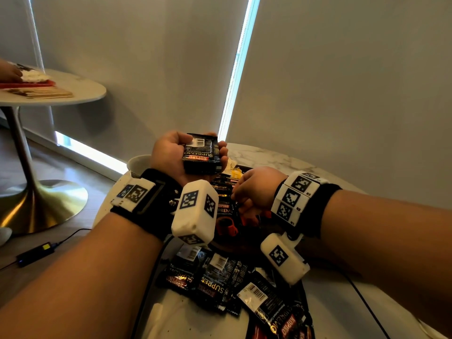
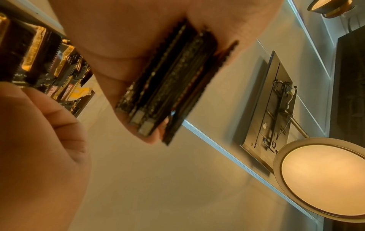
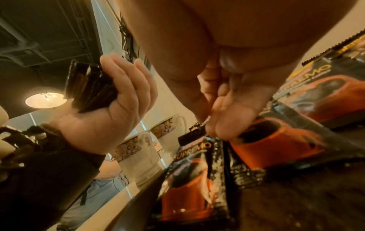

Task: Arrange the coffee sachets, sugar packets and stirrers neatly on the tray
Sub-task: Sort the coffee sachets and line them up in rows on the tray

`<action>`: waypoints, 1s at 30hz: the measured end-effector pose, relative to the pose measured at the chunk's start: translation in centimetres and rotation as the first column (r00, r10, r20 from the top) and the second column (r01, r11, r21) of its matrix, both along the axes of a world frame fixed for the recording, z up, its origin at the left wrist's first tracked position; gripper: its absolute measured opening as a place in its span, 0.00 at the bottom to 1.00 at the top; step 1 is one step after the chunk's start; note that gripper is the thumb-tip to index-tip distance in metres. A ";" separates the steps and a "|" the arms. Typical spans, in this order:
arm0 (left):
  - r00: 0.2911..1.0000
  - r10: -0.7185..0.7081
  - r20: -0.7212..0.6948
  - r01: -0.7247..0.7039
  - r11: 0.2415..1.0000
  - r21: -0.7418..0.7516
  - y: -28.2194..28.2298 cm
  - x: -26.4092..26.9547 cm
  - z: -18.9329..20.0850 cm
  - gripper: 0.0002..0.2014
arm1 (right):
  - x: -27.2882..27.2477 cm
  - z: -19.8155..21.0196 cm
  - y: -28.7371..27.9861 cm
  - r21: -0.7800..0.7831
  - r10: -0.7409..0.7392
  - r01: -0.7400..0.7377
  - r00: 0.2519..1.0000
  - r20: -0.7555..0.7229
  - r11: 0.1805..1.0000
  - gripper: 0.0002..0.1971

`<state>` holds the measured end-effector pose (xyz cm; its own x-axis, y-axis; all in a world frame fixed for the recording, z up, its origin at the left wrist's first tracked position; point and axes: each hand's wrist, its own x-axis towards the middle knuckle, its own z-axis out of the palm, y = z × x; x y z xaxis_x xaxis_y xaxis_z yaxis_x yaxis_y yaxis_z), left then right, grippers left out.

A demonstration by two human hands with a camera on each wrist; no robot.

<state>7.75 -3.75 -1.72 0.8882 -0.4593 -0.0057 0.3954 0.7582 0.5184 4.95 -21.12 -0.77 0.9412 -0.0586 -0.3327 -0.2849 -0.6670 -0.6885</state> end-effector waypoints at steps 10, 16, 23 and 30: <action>0.991 0.009 0.130 -0.047 0.956 0.290 -1.3 0.0 -0.8 0.21 | -1.9 2.0 -2.5 0.148 -0.014 -0.040 0.937 0.348 0.988 0.07; 0.990 -0.004 0.144 -0.076 0.838 0.541 -1.9 -0.6 -0.5 0.18 | -3.8 1.8 -3.2 0.089 0.036 -0.096 0.850 0.525 0.991 0.18; 0.996 0.004 0.088 -0.061 0.745 0.664 -2.4 -0.6 -0.8 0.21 | -5.0 1.6 -3.4 -0.040 0.200 -0.211 0.828 0.524 0.977 0.20; 0.996 0.030 0.083 -0.079 0.713 0.697 -2.7 -0.3 -1.1 0.14 | -4.7 1.3 -3.3 -0.054 0.220 -0.231 0.791 0.570 0.971 0.18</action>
